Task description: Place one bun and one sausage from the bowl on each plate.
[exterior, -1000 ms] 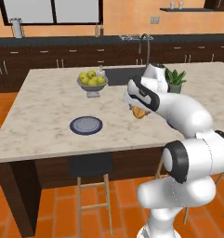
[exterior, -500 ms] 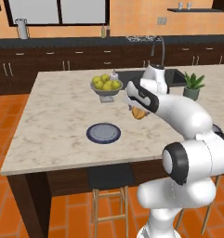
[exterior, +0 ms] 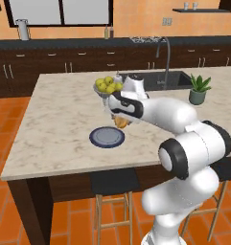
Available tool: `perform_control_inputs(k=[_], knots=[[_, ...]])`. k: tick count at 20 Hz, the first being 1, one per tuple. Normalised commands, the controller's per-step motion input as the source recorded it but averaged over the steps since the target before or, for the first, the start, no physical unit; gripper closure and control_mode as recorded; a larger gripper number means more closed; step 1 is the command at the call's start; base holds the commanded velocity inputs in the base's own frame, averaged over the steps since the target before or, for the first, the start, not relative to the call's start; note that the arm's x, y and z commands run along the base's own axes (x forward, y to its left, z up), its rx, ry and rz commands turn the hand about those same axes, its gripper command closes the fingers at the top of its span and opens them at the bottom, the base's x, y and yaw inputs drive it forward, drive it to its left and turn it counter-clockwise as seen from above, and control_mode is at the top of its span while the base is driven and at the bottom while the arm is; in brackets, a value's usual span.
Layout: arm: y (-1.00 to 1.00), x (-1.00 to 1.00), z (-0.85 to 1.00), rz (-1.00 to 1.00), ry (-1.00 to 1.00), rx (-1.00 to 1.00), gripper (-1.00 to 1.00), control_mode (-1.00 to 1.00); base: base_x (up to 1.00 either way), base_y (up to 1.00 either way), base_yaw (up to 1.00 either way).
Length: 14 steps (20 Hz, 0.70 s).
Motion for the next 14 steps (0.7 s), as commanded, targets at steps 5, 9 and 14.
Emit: perform_control_inputs(k=[5,9,14], knots=[[0.29,0.79,-0.37,0.0,0.0,-0.09,1.0,-1.0,0.0,0.0,0.0],[0.08,0.58,-0.57,0.0,0.0,-0.03,1.0,-1.0,0.0,0.0,0.0],[0.0,0.15,-0.58,0.0,0.02,-0.02,1.0,-1.0,0.0,0.0,0.0]])
